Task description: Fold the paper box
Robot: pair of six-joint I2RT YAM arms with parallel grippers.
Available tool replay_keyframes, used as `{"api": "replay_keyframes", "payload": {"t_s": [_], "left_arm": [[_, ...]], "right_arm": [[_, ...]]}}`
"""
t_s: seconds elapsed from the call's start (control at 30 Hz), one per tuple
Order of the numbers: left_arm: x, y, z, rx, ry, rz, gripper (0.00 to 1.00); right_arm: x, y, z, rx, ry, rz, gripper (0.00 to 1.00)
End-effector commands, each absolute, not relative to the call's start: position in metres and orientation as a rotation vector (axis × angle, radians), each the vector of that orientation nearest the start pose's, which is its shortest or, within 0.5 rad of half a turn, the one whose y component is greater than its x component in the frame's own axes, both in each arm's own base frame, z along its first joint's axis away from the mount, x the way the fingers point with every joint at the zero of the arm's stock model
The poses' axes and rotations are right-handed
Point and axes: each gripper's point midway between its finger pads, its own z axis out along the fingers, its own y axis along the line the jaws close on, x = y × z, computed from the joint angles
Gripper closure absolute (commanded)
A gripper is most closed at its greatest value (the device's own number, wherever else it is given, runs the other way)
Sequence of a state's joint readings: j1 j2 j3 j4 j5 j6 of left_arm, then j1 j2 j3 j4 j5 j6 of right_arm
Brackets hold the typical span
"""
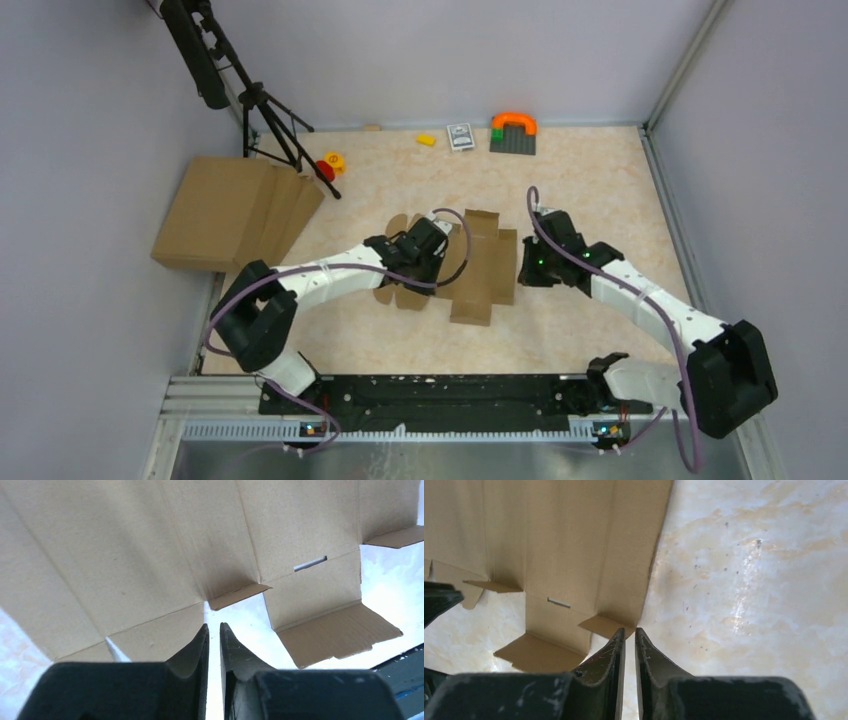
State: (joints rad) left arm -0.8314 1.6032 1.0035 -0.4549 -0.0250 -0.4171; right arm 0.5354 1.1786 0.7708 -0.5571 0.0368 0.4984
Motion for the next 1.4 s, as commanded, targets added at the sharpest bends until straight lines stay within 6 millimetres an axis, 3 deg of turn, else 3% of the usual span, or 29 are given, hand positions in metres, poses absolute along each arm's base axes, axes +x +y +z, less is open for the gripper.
{"api": "replay_keyframes", "payload": {"t_s": [0.0,0.13,0.2,0.23,0.27,0.3,0.43,0.63,0.93,1.2,1.37], "left_arm": [[0.251,-0.255,0.097,0.472,2.525,-0.378,0.84],[0.269,-0.221,0.103,0.35,2.511,-0.337,0.74],[0.28,-0.206,0.105,0.256,2.495,-0.335,0.55],[0.289,-0.199,0.103,0.196,2.475,-0.35,0.4],[0.296,-0.189,0.099,0.125,2.467,-0.366,0.27],[0.301,-0.18,0.095,0.058,2.463,-0.393,0.22],[0.317,-0.148,0.079,-0.171,2.446,-0.545,0.16],[0.317,-0.144,0.06,-0.263,2.473,-0.753,0.19],[0.31,-0.174,0.05,-0.232,2.51,-1.03,0.39],[0.311,-0.188,0.071,-0.181,2.418,-1.174,0.58],[0.305,-0.198,0.09,-0.152,2.359,-1.292,0.78]], "right_arm": [[0.244,0.151,0.095,0.052,2.532,0.501,0.82],[0.259,0.147,0.091,0.181,2.497,0.661,0.66],[0.265,0.149,0.089,0.21,2.484,0.714,0.54],[0.268,0.151,0.088,0.212,2.48,0.733,0.5],[0.27,0.153,0.085,0.219,2.483,0.745,0.48],[0.274,0.154,0.083,0.227,2.483,0.755,0.47],[0.283,0.158,0.066,0.253,2.522,0.758,0.51],[0.294,0.161,0.052,0.29,2.534,0.762,0.51],[0.297,0.17,0.033,0.328,2.562,0.828,0.6],[0.301,0.178,0.052,0.281,2.533,0.875,0.69],[0.301,0.185,0.062,0.248,2.525,0.903,0.74]]}}
